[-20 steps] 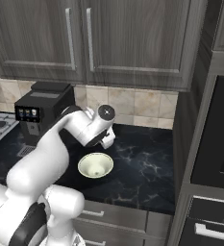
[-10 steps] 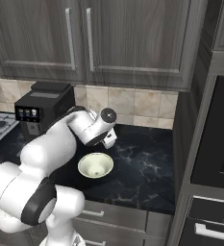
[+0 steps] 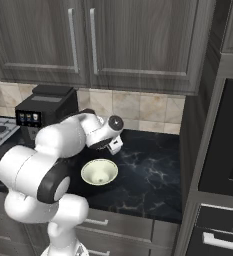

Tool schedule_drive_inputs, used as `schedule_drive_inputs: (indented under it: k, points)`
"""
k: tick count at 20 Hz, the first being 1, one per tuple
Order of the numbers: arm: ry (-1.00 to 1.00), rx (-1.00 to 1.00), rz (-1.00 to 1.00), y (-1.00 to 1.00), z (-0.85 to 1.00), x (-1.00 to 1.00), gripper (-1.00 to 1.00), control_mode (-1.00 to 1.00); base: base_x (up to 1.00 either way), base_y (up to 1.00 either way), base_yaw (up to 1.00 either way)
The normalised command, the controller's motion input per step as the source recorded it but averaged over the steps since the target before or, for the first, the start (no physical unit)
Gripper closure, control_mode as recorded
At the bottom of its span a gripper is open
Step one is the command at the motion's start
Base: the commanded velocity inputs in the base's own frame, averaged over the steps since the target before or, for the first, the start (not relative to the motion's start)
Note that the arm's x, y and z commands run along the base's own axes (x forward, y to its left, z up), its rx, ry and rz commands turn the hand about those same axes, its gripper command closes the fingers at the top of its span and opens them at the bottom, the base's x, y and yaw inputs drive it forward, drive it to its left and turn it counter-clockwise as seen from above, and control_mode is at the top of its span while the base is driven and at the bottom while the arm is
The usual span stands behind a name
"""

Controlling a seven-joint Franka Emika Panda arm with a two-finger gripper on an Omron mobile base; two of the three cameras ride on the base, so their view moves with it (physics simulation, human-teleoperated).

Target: Pick up the bowls on the counter and stack them on top of one another in the open cabinet. Place the smaller bowl on top of the larger bowl.

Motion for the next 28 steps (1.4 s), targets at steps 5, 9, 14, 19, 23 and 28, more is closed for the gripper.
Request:
schedule_drive_inputs:
  k: [5,9,14,19,23,28]
  points:
    - [0.0,0.03,0.0,0.0,-0.28,0.35,-1.0,-1.0,0.0,0.0,0.0]
    - [0.0,0.02,0.0,0.0,-0.27,0.35,-1.0,-1.0,0.0,0.0,0.0]
    - [0.0,0.03,0.0,0.0,-0.28,0.33,-1.0,-1.0,0.0,0.0,0.0]
    - [0.0,0.02,0.0,0.0,-0.27,0.33,-1.0,-1.0,0.0,0.0,0.0]
    - [0.0,0.02,0.0,0.0,-0.26,0.34,1.0,-1.0,0.0,0.0,0.0]
    - [0.0,0.02,0.0,0.0,-0.25,0.33,1.0,-1.0,0.0,0.0,0.0]
